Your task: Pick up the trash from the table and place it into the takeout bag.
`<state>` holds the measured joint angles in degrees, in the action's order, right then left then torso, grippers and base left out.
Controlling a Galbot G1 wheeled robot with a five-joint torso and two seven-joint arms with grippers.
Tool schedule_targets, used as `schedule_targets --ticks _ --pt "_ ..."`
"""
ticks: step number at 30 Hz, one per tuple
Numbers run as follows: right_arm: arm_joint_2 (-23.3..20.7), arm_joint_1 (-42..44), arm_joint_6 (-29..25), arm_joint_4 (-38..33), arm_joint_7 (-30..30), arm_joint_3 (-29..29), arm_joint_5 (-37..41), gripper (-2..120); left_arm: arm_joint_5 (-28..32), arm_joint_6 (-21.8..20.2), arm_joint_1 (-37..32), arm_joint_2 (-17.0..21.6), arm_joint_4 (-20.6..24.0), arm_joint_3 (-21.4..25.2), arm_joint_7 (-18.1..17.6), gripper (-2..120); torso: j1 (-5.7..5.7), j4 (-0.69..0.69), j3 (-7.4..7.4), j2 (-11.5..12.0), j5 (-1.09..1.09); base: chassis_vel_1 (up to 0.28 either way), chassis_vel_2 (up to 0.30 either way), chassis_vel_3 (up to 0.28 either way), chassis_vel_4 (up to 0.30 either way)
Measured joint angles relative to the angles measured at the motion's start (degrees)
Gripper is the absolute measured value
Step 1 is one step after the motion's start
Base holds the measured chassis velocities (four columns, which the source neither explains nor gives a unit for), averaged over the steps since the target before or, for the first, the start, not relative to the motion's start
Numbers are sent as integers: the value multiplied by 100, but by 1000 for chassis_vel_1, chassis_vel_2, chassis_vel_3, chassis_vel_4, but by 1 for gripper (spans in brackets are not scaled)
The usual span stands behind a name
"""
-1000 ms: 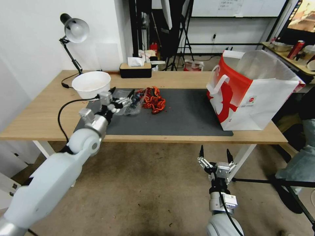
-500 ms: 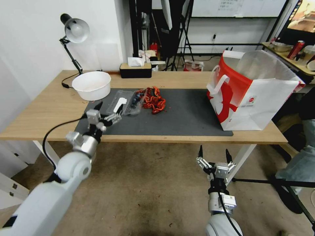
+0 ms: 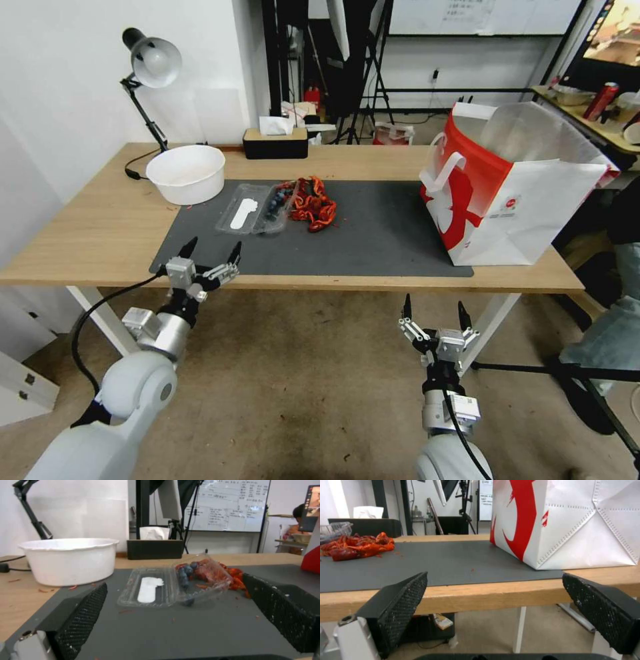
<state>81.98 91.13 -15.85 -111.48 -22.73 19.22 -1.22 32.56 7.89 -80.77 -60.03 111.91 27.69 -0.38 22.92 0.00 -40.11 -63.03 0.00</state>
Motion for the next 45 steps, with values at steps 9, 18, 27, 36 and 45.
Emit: schedule_targets --ticks 9,18,27,36,45 --pt "3 -15 -11 0 24 -7 11 100 -132 190 -360 -215 -23 170 70 100 0 0 0 0 -1 0 0 0 0" --pt "4 -34 -26 0 40 -6 18 100 -265 321 -560 -358 -123 208 79 100 0 0 0 0 0 0 0 0 0" --pt "8 -48 -62 0 128 -20 31 100 -370 393 -709 -451 -125 222 78 100 0 0 0 0 0 0 0 0 0" --pt "-25 -92 -110 18 248 -29 39 100 -398 470 -738 -464 -148 261 79 100 0 0 0 0 0 0 0 0 0" --pt "-31 -96 -126 28 274 -29 48 100 -414 484 -734 -460 -159 270 81 100 0 0 0 1 0 0 0 0 0"
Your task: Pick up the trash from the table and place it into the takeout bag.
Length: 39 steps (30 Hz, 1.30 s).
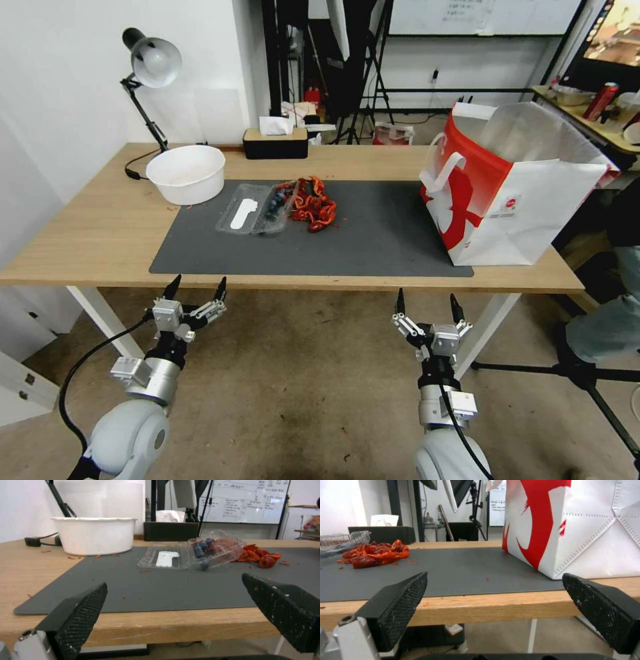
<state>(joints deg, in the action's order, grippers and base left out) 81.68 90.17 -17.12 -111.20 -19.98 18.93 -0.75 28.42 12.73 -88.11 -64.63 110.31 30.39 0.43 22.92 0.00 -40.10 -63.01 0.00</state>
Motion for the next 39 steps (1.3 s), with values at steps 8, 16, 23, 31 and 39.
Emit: schedule_targets --ticks 8,16,23,31,39 --pt "0 0 -1 3 0 1 3 100 0 0 3 2 -3 0 1 100 0 0 0 0 0 0 0 0 0" --pt "0 0 -1 3 0 1 3 100 1 0 6 5 -3 -2 1 100 0 0 0 0 0 0 0 0 0" --pt "0 1 -1 3 -1 1 3 100 2 0 6 5 -3 -4 2 100 0 0 0 0 0 0 0 0 0" --pt "0 1 0 3 -4 1 3 100 2 -1 7 6 -3 -5 1 100 0 0 0 -1 0 0 0 0 0" --pt "0 1 1 3 -5 1 3 100 2 -3 7 6 -3 -4 1 100 0 0 0 -1 0 0 0 0 0"
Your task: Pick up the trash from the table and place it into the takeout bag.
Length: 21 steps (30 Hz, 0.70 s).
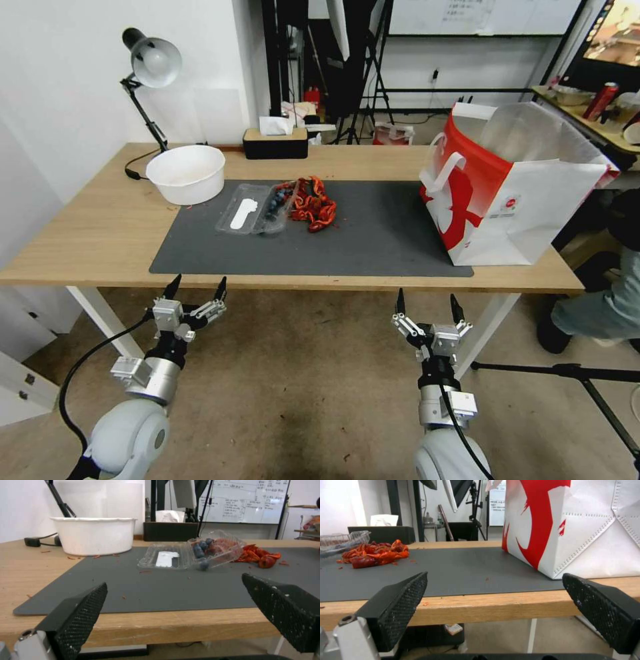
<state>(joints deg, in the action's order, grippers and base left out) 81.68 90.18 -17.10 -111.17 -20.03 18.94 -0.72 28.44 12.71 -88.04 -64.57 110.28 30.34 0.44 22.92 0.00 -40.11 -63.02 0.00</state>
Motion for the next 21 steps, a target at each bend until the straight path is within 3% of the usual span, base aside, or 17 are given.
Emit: schedule_targets --ticks 21 --pt "0 0 0 0 0 0 -1 100 0 -2 0 0 1 -1 0 100 0 0 0 0 0 0 0 0 0"
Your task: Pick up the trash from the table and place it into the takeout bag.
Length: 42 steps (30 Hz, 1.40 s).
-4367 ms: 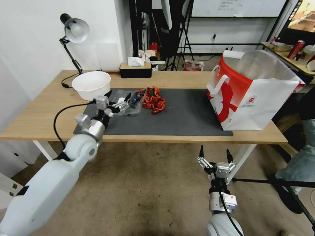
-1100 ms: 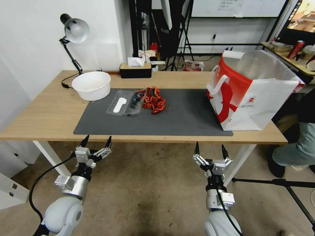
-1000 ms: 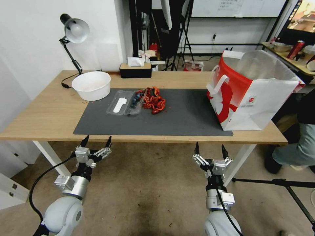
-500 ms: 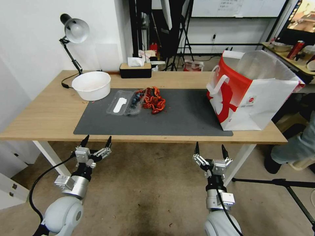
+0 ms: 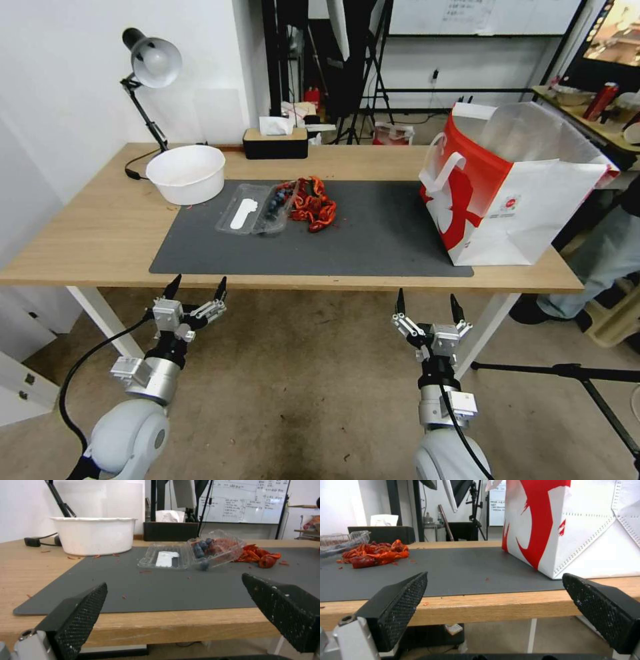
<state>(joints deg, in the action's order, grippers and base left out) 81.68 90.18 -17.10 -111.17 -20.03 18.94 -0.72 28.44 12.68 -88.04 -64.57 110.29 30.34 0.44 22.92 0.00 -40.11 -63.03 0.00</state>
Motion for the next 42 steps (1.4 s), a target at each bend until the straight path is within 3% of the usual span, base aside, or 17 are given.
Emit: schedule_targets --ticks 42 --pt "0 0 0 0 0 0 0 100 0 0 0 0 0 0 0 100 0 0 0 0 0 0 0 0 0"
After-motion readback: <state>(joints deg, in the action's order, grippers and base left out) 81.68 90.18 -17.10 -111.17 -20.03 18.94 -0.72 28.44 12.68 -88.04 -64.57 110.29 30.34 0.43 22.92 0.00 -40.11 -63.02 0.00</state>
